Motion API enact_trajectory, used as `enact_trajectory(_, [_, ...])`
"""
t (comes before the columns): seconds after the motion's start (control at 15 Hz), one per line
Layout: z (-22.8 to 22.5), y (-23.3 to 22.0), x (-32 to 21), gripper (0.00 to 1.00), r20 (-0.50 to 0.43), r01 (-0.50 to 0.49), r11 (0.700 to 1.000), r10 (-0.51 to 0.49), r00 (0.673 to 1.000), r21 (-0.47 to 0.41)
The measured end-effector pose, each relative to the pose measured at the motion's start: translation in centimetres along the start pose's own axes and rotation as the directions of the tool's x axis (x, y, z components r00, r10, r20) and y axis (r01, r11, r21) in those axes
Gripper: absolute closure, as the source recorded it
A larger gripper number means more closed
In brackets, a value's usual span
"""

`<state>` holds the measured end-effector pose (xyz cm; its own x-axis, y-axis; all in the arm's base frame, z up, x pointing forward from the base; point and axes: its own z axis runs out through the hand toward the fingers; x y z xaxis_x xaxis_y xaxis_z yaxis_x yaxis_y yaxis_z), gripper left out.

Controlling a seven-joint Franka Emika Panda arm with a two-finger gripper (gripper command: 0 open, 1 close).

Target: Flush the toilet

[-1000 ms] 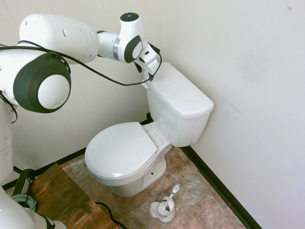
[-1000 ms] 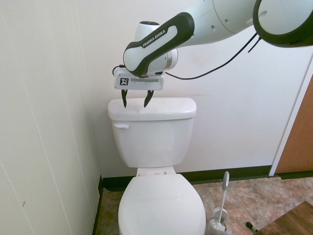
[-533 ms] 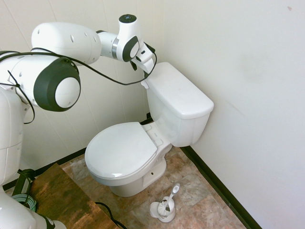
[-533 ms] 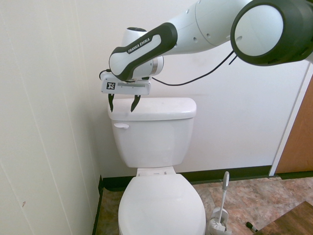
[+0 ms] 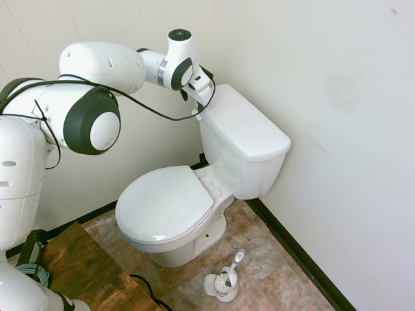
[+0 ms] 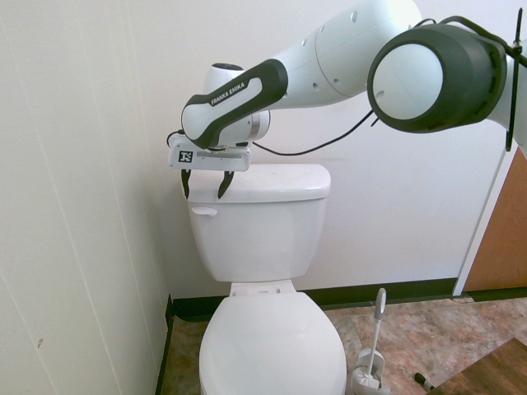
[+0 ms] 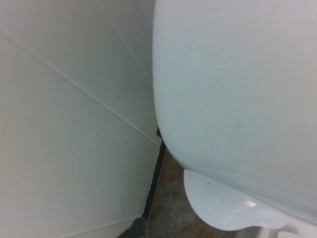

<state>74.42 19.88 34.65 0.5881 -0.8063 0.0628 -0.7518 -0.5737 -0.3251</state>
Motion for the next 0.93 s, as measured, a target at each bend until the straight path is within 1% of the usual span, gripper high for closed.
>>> enact_trajectory(0.93, [1.7, -1.2, 0.5, 1.00, 0.010, 0.018, 1.000, -0.018, 1.000, -0.015])
